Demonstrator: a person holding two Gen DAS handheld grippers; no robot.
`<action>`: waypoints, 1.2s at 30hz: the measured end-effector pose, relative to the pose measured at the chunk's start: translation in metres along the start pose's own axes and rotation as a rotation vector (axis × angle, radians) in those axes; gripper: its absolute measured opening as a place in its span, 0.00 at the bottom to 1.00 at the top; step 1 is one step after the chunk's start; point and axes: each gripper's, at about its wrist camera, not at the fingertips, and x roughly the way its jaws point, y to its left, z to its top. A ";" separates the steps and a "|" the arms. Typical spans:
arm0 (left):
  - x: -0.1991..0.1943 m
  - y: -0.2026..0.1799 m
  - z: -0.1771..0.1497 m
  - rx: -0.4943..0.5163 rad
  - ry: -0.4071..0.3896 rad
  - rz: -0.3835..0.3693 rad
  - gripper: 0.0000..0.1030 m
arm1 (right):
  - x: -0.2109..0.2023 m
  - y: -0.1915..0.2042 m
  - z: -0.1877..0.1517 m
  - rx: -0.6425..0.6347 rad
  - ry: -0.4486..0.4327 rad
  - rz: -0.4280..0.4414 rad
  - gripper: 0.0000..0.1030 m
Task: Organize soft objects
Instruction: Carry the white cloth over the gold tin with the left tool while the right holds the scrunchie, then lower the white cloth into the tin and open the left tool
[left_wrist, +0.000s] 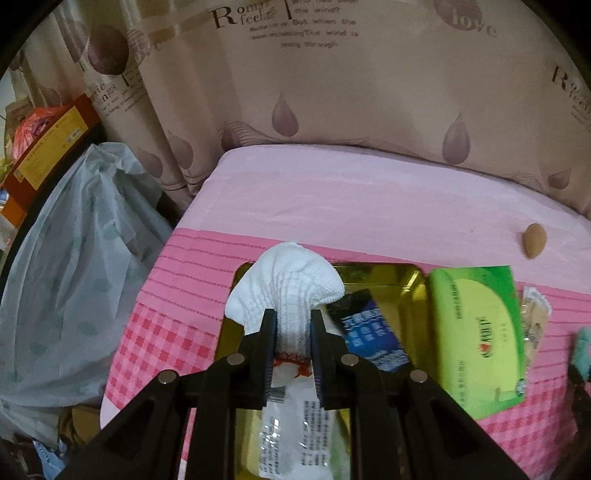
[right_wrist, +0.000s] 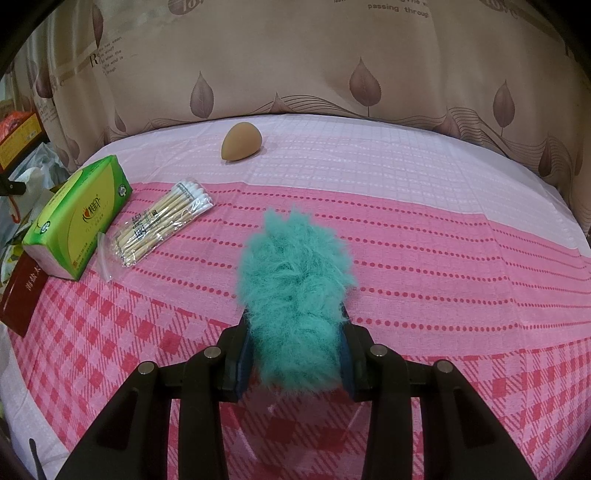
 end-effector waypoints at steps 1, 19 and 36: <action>0.002 0.001 0.000 0.000 -0.001 0.005 0.17 | 0.000 0.000 0.000 -0.001 0.000 -0.001 0.35; 0.027 0.015 -0.012 -0.033 0.027 0.004 0.22 | 0.002 0.002 0.000 -0.015 0.003 -0.015 0.35; -0.013 0.024 -0.032 -0.045 -0.060 -0.010 0.33 | 0.001 0.005 -0.001 -0.034 0.005 -0.037 0.35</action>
